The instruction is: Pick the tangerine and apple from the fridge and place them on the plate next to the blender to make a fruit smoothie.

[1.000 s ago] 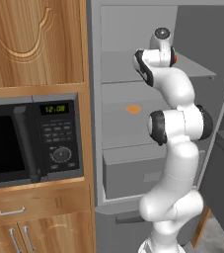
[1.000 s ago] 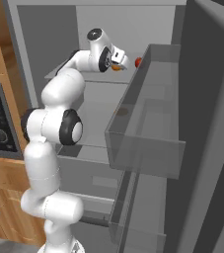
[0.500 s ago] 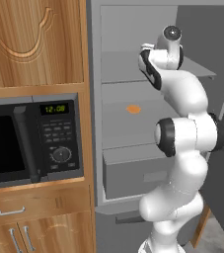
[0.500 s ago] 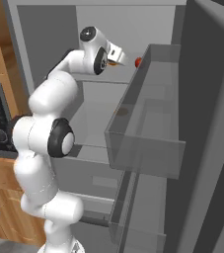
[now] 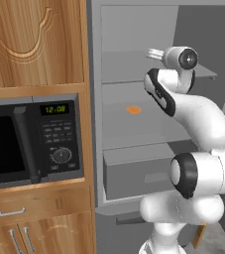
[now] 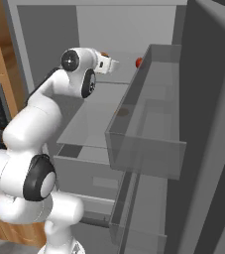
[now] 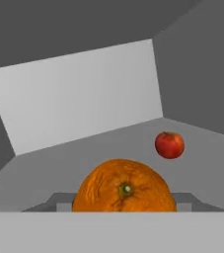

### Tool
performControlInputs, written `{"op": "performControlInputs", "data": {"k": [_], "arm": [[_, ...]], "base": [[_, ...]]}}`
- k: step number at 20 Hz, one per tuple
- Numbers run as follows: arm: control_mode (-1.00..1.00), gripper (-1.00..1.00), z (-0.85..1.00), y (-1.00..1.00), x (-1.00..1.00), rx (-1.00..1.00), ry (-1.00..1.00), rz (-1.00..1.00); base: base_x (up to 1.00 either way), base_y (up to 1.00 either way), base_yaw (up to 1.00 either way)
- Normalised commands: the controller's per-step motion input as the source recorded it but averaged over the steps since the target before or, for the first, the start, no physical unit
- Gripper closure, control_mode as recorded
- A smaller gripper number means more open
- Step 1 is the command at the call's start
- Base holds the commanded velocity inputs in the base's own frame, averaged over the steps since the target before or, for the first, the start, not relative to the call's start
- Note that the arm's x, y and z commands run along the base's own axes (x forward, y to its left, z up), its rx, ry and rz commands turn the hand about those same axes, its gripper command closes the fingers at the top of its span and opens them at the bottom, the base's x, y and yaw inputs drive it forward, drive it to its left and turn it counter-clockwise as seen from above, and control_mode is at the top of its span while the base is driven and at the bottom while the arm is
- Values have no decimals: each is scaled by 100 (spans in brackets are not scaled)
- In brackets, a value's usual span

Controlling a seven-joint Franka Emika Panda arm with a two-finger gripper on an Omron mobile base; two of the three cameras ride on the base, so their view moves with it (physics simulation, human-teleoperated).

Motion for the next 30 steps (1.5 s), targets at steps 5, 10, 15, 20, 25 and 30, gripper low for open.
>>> {"op": "performControlInputs", "data": {"k": [5, 10, 15, 20, 25, 30], "arm": [[-100, 100, 32, 18, -100, 2, 14, 13], [-100, 100, -52, 32, -100, 0, 22, 7], [-100, 100, -100, 39, -100, 0, 44, 4], [-100, 100, -57, 41, -100, -1, 44, 8], [-100, 100, -2, 44, -84, -4, 4, 13], [100, 100, 0, 0, 0, 0, 0, 0]], "base": [[0, 0, 0], [0, 0, 0], [0, 0, 0], [0, 0, 0], [0, 0, 0], [-56, 6, 10]]}}
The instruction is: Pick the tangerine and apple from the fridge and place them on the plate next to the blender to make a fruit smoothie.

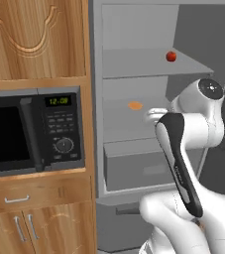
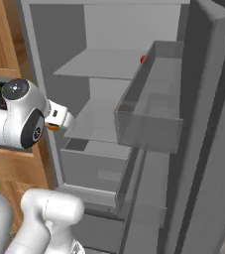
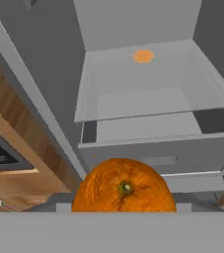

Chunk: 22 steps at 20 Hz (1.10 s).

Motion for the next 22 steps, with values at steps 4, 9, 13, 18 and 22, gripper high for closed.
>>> {"op": "performControlInputs", "data": {"k": [4, 9, 13, 18, 22], "arm": [[100, 100, 0, 0, 0, 0, 0, 0], [100, 100, 0, 0, 0, 0, 0, 0], [100, 100, 0, 0, 0, 0, 0, 0], [100, 100, 0, 0, 0, 0, 0, 0], [100, 100, 0, 0, 0, 0, 0, 0]], "base": [[-84, 30, 75], [-7, 64, 92], [69, 78, 59], [100, 82, 15], [100, 82, -9]]}}
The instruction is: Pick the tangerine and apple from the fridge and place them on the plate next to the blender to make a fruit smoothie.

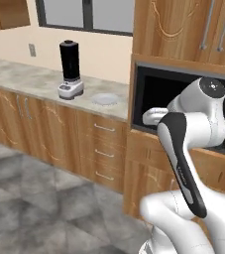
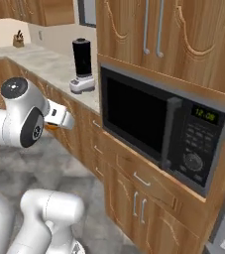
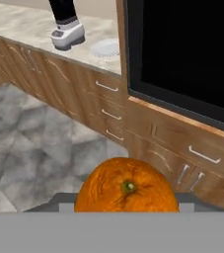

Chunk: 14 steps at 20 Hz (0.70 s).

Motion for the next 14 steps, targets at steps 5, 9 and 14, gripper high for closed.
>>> {"op": "performControlInputs", "data": {"k": [5, 9, 14], "arm": [[100, 100, 0, 0, 0, 0, 0, 0], [100, 100, 0, 0, 0, 0, 0, 0], [100, 100, 0, 0, 0, 0, 0, 0]], "base": [[100, 100, -31], [100, 100, -37], [100, 100, -44]]}}
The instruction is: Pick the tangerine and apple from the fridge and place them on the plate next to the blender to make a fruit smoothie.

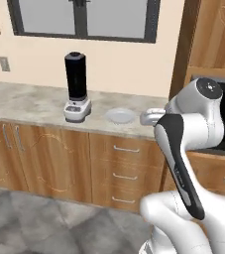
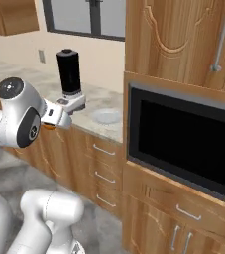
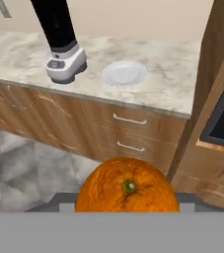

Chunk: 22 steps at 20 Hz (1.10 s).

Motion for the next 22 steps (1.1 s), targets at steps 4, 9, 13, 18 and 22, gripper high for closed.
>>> {"op": "performControlInputs", "data": {"k": [4, 9, 13, 18, 22], "arm": [[100, 100, 0, 0, 0, 0, 0, 0], [100, 100, 0, 0, 0, 0, 0, 0], [100, 100, 0, 0, 0, 0, 0, 0], [-100, 100, -12, -26, 36, 0, 15, -5], [-100, 100, -94, -22, 77, 0, 36, 0]], "base": [[100, 99, -49], [99, 83, -48], [81, 10, -37], [0, 0, 0], [0, 0, 0]]}}
